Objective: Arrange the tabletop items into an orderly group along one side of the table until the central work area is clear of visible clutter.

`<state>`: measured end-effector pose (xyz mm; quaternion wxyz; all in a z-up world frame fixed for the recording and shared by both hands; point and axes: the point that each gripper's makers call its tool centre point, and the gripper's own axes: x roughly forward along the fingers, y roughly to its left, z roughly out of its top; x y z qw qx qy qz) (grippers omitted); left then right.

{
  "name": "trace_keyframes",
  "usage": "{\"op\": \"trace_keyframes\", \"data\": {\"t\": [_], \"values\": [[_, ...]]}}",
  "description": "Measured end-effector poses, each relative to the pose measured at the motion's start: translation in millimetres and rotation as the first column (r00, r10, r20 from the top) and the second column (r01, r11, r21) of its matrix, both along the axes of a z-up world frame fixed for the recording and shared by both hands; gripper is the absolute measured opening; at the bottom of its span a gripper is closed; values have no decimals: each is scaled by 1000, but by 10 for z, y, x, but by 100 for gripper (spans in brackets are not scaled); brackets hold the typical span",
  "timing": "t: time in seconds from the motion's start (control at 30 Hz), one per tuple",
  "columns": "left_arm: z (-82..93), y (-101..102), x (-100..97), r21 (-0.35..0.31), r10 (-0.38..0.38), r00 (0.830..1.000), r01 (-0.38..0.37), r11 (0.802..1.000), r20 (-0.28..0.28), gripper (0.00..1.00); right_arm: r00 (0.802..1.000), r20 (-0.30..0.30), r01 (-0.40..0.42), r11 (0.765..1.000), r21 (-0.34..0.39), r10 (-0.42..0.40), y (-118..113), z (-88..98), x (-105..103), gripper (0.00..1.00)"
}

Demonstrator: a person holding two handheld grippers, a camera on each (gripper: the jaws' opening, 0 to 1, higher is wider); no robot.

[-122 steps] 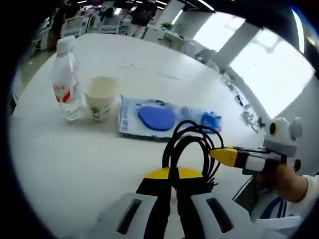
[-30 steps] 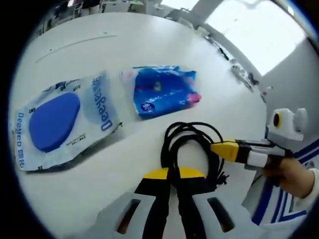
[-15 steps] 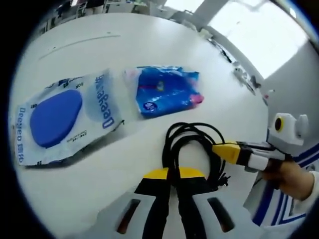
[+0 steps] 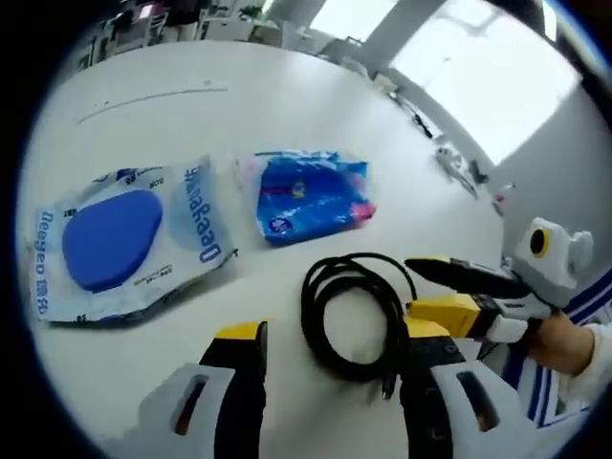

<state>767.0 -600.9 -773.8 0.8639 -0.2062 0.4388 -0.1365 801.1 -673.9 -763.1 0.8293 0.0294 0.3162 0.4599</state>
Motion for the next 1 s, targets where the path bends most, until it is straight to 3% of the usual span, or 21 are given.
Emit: {"op": "trace_keyframes", "data": {"t": [0.07, 0.13, 0.23, 0.5, 0.73, 0.83, 0.93, 1.0], "values": [[75, 17, -36, 18, -27, 999, 27, 999, 31, 64, 999, 27, -17, 1000, 3, 17, -21, 78, -13, 59], [123, 140, -53, 79, -22, 997, 16, 997, 74, 73, 1000, 26, -16, 1000, 10, 15, -59, 103, -5, 69], [136, 240, -147, 91, -8, 998, 2, 996, 61, 84, 1000, 21, -3, 1000, -3, 3, -121, 107, 33, 75], [323, 480, -254, 72, 88, 992, -95, 993, 94, 83, 1000, 18, 24, 1000, 4, -24, -127, 205, 42, 77], [514, 624, -452, 64, 81, 989, -90, 994, 127, 84, 1000, 25, 7, 1000, -5, -7, -56, 292, -84, 77], [542, 780, -596, 101, 73, 988, -86, 991, 133, 84, 999, 34, -13, 1000, -29, 14, -21, 282, -132, 76], [601, 905, -695, 88, 99, 985, -112, 990, 141, 84, 1000, 27, -16, 1000, -23, 17, 3, 302, -150, 77], [696, 1001, -737, 97, 93, 977, -112, 989, 190, 85, 999, 25, -20, 1000, -24, 21, 13, 309, -158, 77]]}}
